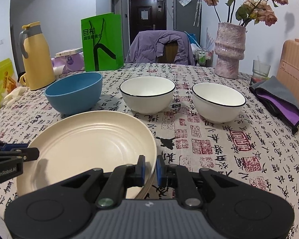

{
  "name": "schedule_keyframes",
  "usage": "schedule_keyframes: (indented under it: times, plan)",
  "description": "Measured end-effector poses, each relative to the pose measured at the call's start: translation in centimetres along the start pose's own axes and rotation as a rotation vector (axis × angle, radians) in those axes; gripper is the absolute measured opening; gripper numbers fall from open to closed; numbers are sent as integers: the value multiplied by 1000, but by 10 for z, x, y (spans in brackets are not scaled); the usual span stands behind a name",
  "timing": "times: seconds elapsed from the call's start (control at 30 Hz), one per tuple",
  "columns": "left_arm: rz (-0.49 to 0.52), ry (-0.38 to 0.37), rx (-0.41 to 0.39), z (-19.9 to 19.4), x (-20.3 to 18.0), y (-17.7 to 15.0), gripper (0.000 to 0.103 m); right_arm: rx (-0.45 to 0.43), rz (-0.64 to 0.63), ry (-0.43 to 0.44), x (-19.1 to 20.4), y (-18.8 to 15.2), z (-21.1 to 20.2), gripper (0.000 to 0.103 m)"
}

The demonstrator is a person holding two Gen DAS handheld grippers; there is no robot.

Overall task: Organize plates and bowls
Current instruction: 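Open both grippers to release the cream plate onto the table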

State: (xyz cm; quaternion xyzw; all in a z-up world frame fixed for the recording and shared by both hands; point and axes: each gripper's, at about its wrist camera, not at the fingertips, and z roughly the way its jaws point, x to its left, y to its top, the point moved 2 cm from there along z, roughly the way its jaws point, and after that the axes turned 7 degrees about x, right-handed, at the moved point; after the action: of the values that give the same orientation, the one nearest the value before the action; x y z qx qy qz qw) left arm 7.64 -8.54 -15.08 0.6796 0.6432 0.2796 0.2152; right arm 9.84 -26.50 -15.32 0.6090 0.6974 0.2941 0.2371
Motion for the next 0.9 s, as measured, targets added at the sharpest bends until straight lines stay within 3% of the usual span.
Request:
schedule_keyframes:
  times: [0.13, 0.17, 0.23, 0.3, 0.33, 0.4, 0.43, 0.53, 0.57, 0.6, 0.73, 0.9]
  plan:
    - [-18, -18, -14, -1, 4, 1, 17, -3, 18, 22, -3, 0, -1, 14]
    - [-23, -26, -26, -3, 6, 1, 21, -4, 24, 28, -4, 0, -1, 15]
    - [-31, -34, -54, -8, 9, 2, 35, -10, 37, 45, -6, 0, -2, 18]
    - [-35, -17, -88, -12, 10, 3, 57, -20, 49, 65, -7, 0, -3, 23]
    - [-39, -13, -106, -14, 12, 4, 61, -28, 55, 74, -8, 0, -4, 24]
    - [-51, -15, -126, -17, 15, 4, 78, -50, 63, 105, -9, 1, -8, 34]
    - [-62, -18, -139, -19, 18, 4, 81, -60, 63, 112, -8, 1, -10, 38]
    - [-90, -34, -171, -23, 24, 4, 93, -94, 58, 136, -6, 2, -16, 60]
    - [-102, -41, -188, -25, 28, 3, 102, -106, 59, 147, -6, 2, -18, 70]
    - [-113, -47, -202, -27, 30, 2, 103, -116, 61, 155, -6, 2, -21, 82]
    - [-176, -75, -231, -32, 45, 0, 103, -152, 59, 186, -4, 3, -29, 103]
    - [-220, -81, -236, -34, 56, -2, 103, -164, 34, 195, 5, 5, -33, 103]
